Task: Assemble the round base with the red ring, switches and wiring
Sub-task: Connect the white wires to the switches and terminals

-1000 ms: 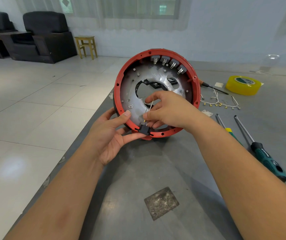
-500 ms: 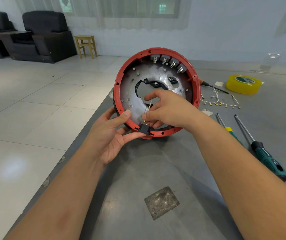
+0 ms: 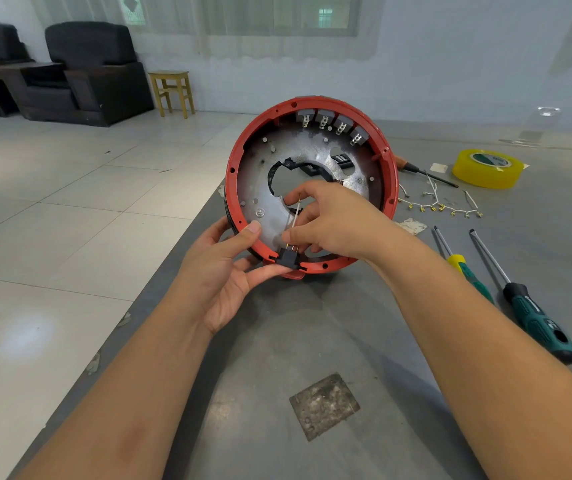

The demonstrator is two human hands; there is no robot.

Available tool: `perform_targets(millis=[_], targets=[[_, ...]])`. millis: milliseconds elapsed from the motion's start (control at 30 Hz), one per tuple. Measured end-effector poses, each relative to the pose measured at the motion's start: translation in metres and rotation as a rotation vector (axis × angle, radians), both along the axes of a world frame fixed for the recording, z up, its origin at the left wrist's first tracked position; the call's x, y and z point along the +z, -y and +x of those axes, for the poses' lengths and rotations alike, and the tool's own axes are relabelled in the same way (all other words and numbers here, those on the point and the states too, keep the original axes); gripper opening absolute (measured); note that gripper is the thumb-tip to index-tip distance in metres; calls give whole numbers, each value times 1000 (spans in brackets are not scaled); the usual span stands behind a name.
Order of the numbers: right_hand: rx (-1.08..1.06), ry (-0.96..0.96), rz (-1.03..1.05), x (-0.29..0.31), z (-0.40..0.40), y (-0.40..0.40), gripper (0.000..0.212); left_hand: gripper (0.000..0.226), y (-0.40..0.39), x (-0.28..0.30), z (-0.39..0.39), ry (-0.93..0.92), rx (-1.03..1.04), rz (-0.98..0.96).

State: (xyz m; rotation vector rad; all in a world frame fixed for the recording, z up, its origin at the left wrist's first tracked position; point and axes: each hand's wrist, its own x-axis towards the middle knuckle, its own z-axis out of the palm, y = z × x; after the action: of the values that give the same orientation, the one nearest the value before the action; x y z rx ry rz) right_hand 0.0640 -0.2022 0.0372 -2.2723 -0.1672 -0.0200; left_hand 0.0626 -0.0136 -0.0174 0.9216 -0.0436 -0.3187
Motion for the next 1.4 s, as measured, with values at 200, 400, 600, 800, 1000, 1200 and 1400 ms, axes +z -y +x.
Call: perform_targets(millis=[200, 400, 600, 800, 1000, 1200, 1400], targets=[[-11, -27, -11, 3, -3, -2, 62, 51, 0, -4, 2, 3, 18, -2], [-31, -26, -15, 2, -2, -1, 66, 51, 0, -6, 4, 25, 2, -11], [-80, 133, -184, 4, -5, 2, 58, 50, 1, -9, 6, 17, 25, -31], [-176, 696, -279, -24, -16, 8, 36, 47, -3, -13, 11, -15, 116, -62], [-405, 691, -4, -77, -29, 3, 88, 36, -5, -18, 14, -31, 179, -80], [-324, 86, 742, -77, -21, 9, 95, 27, -8, -21, 15, -44, 189, -123], [-279, -56, 1071, -66, -17, 17, 65, 50, -4, -14, 8, 112, 234, 259]])
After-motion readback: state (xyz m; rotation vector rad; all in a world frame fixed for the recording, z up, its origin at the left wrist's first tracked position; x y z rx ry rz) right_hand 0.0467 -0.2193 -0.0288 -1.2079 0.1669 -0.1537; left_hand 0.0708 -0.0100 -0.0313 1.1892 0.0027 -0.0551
